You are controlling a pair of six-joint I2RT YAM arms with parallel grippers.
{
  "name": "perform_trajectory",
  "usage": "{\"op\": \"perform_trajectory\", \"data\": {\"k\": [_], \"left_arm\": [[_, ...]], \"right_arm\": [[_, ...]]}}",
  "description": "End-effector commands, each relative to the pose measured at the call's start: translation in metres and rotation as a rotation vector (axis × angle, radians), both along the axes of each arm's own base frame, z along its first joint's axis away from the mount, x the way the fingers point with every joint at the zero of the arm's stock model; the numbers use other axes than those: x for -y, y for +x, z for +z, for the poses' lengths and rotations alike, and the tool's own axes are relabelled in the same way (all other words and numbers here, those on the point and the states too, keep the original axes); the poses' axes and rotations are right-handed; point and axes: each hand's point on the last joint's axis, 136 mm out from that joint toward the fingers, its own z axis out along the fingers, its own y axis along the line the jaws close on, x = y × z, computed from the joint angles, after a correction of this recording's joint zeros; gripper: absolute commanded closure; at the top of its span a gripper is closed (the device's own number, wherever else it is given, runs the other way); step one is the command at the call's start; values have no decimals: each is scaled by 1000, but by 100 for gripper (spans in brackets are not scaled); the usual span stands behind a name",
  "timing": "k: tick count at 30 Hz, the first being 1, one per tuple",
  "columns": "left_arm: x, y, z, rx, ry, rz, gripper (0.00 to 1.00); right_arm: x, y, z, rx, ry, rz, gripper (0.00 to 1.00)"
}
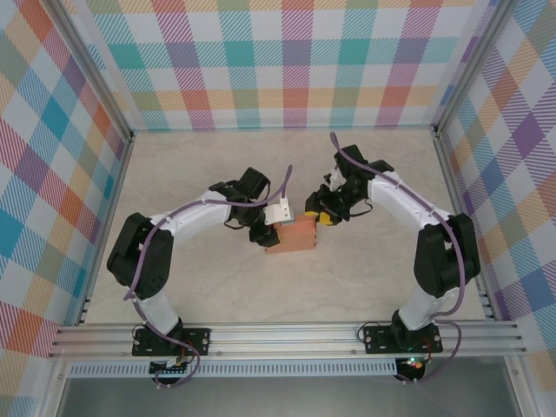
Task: Fold the paper box
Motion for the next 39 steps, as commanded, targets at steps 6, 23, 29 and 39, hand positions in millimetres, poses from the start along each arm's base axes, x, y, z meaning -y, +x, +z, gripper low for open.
{"op": "perform_trajectory", "data": {"k": [6,23,29,39], "left_arm": [[-6,-10,-25,-67,58,-5,54],[-4,-10,-26,-80,58,-4,53],[-8,-11,-28,-78,76,1,53],[-6,-12,-28,-67,58,6,52]], "right_arm": [[8,-9,-16,-24,-107,64,62],[10,-7,-16,-20,-134,84,55],[12,-8,-22,-18,-157,87,60],[22,-15,-34,-2,-224,129,65]]}}
